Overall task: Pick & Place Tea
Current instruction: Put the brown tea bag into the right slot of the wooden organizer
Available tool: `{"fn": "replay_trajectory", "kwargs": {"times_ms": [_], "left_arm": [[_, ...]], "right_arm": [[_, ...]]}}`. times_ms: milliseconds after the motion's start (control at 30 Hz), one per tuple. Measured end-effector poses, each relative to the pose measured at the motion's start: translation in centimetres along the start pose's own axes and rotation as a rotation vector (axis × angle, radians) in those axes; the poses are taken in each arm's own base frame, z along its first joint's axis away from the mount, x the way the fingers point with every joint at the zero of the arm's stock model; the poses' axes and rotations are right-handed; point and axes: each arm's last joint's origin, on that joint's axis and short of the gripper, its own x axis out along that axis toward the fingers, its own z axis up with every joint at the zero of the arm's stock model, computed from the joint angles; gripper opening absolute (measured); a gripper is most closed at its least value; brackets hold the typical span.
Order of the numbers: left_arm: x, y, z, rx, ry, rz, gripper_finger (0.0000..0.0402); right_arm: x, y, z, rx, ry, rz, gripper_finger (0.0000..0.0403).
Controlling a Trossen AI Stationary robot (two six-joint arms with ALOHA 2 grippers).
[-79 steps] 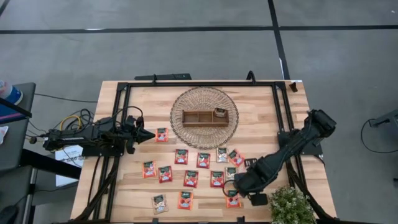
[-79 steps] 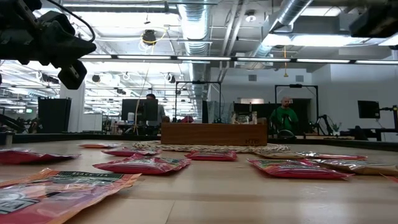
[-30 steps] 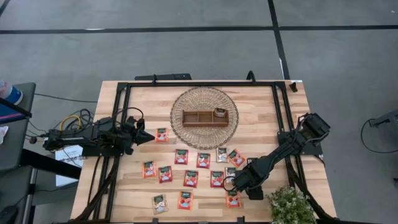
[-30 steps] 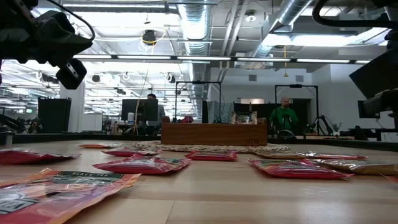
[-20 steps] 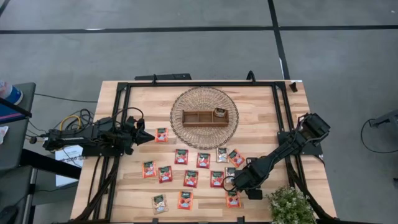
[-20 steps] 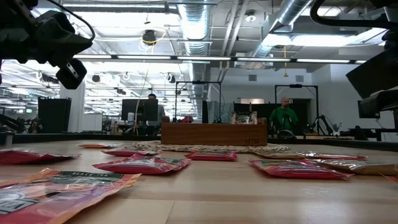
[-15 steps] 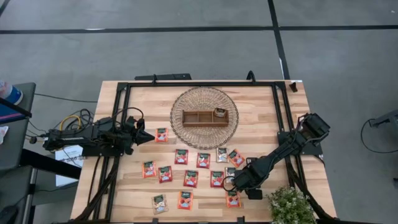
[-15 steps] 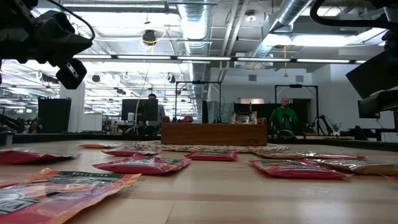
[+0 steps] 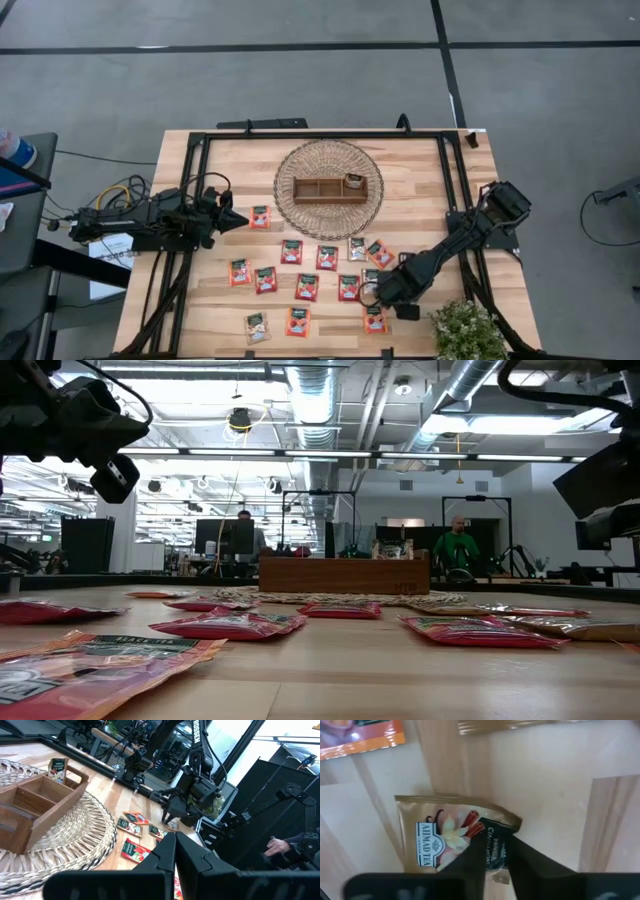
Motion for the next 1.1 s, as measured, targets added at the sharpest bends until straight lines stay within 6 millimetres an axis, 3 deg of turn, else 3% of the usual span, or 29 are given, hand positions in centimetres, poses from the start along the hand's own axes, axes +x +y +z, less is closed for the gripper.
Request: {"fn": "replay_trajectory", "kwargs": {"times_ms": [100,400,600,933,1100], "left_arm": [[0.0,0.0,0.0,0.000,0.000,0.000,0.0000],[0.0,0.0,0.0,0.000,0.000,0.000,0.0000],[0.0,0.0,0.0,0.000,0.000,0.000,0.0000],[0.0,0.0,0.0,0.000,0.000,-0.001,0.0000],[0.0,0.0,0.0,0.000,0.000,-0.001,0.0000]], "right_arm": [[0.0,0.0,0.0,0.009,0.002,-0.002,0.0008],[0.0,-0.2,-0.2,0.016,0.026,-0.028,0.0002],[-0.9,-0.5,-0.5,-0.008,0.069,-0.145,0.0001],[-4.3,0.3,0.1,-0.071,0.065,-0.214,0.0000],[-7.2,0.4,0.4,-0.099,0.080,-0.279,0.0000]]}}
